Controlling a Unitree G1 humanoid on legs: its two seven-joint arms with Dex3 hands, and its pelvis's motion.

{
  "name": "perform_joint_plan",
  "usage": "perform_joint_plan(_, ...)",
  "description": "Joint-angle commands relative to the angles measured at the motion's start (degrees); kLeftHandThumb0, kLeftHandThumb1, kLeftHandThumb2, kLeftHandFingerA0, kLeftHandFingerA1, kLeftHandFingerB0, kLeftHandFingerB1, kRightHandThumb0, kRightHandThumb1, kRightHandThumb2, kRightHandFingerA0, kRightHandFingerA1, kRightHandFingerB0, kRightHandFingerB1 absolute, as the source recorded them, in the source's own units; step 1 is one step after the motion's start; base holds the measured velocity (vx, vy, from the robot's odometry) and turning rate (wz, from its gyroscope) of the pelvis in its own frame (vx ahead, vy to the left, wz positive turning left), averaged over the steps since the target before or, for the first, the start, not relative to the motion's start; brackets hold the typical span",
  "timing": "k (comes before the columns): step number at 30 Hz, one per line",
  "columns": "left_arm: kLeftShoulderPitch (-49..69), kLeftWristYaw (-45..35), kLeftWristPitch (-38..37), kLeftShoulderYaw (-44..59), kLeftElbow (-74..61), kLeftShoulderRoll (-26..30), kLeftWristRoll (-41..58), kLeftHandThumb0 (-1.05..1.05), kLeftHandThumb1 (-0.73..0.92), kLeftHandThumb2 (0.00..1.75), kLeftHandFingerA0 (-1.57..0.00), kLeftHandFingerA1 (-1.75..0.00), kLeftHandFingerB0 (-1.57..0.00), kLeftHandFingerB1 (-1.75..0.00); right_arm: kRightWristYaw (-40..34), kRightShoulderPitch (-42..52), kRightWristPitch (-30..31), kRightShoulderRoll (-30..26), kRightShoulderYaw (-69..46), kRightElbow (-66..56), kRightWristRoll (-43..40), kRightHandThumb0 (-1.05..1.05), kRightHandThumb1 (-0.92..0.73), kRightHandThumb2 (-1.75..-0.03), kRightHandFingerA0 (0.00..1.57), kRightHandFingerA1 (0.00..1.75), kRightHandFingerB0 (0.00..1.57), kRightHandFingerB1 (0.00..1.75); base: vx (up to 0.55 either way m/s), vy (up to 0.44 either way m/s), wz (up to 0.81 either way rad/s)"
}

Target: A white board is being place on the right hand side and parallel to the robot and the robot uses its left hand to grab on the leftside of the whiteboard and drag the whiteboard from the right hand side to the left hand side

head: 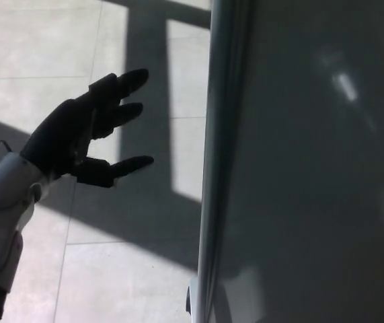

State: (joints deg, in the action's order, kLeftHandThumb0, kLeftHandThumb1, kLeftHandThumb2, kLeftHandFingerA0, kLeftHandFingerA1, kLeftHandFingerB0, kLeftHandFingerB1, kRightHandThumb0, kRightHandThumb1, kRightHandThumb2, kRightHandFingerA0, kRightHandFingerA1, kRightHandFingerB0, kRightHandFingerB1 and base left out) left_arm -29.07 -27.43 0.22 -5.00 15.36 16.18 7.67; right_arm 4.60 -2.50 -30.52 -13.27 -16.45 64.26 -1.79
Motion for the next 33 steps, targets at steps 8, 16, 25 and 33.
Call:
perform_joint_plan(8, -7.23, -1.52, 6.32, -6.69, 1.82, -5.95, -2.77, -0.66, 0.41, 0.78, -0.03, -0.34, -0.02, -0.12, -0.4, 0.47, -2.51, -1.38, 0.63, 1.0, -0.21, -0.77, -0.71, -0.61, 0.63, 0.74, 0.49, 0.52, 0.0, 0.0, 0.0)
perform_joint_plan(16, -6.75, -2.44, 10.28, -8.96, -0.59, -9.32, -1.65, -0.64, 0.4, 0.74, 0.0, -0.17, 0.0, -0.07, -0.45, 0.36, -2.92, -1.68, 1.21, 0.81, 0.02, -0.76, -0.72, -0.6, 0.62, 0.71, 0.49, 0.5, 0.0, 0.0, 0.0)
perform_joint_plan(25, -6.19, -0.66, 14.14, -11.21, -1.75, -13.39, -3.07, -0.59, 0.38, 0.74, -0.01, -0.26, 0.0, -0.13, -0.37, 0.14, -2.5, -1.61, 1.1, 0.55, -0.68, -0.78, -0.7, -0.6, 0.64, 0.73, 0.54, 0.54, 0.0, 0.0, 0.0)
perform_joint_plan(33, -5.09, 3.53, 14.77, -11.66, -1.45, -16.07, -4.76, -0.59, 0.39, 0.76, -0.01, -0.36, -0.04, -0.19, -0.53, -0.02, -2.32, -1.6, 1.54, 0.48, -0.36, -0.79, -0.71, -0.61, 0.63, 0.74, 0.52, 0.53, 0.0, 0.0, 0.0)
